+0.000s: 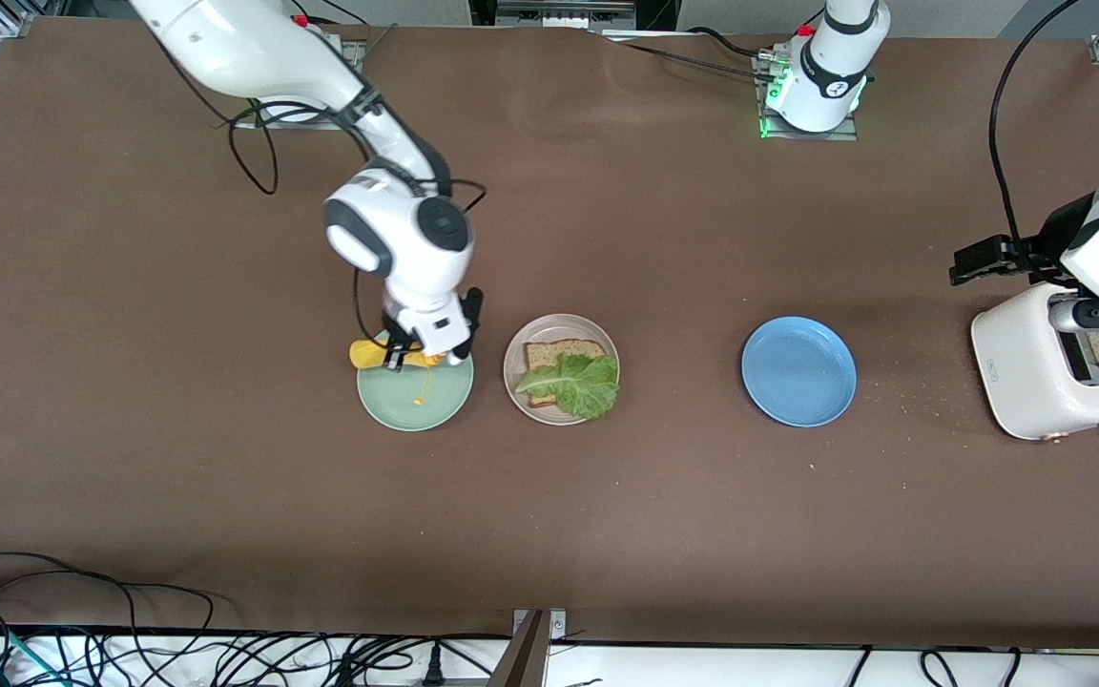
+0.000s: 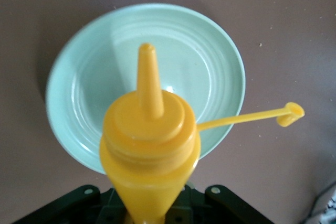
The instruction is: Make sandwich on beige plate with both arms
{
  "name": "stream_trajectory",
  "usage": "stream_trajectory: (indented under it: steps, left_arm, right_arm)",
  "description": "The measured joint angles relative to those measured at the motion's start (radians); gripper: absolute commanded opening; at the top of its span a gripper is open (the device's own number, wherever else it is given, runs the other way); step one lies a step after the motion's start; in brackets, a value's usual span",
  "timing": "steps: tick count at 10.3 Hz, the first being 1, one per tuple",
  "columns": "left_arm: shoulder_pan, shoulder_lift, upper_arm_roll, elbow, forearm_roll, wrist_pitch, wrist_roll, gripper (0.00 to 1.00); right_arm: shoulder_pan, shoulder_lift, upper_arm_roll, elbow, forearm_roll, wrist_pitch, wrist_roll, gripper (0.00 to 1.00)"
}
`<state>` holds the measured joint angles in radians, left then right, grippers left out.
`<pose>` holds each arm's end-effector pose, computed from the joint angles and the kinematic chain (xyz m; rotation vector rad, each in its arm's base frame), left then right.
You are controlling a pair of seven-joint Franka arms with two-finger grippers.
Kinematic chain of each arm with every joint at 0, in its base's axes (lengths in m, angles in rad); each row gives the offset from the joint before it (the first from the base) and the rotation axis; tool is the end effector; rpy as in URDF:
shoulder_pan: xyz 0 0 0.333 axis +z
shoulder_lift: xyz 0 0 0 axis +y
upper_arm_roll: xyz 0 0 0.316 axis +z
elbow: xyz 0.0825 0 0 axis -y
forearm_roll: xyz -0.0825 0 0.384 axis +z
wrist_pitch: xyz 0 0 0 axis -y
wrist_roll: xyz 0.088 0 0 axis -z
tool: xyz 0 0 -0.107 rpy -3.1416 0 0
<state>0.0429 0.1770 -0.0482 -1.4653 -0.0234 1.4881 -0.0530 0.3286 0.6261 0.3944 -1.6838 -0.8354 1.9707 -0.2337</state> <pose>0.5962 -0.0034 0.5653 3.1040 0.0740 -0.2409 0.5384 0.3768 0.2443 2.0296 1.6445 -0.1618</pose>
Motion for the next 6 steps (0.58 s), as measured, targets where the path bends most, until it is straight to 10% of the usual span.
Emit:
stream_trajectory:
  steps: [6]
  left_arm:
    - [0.000, 0.000, 0.000, 0.000, 0.000, 0.000, 0.000, 1.00]
  right_arm:
    - [0.281, 0.240, -0.132, 0.354, -0.072, -0.252, 0.113, 0.00]
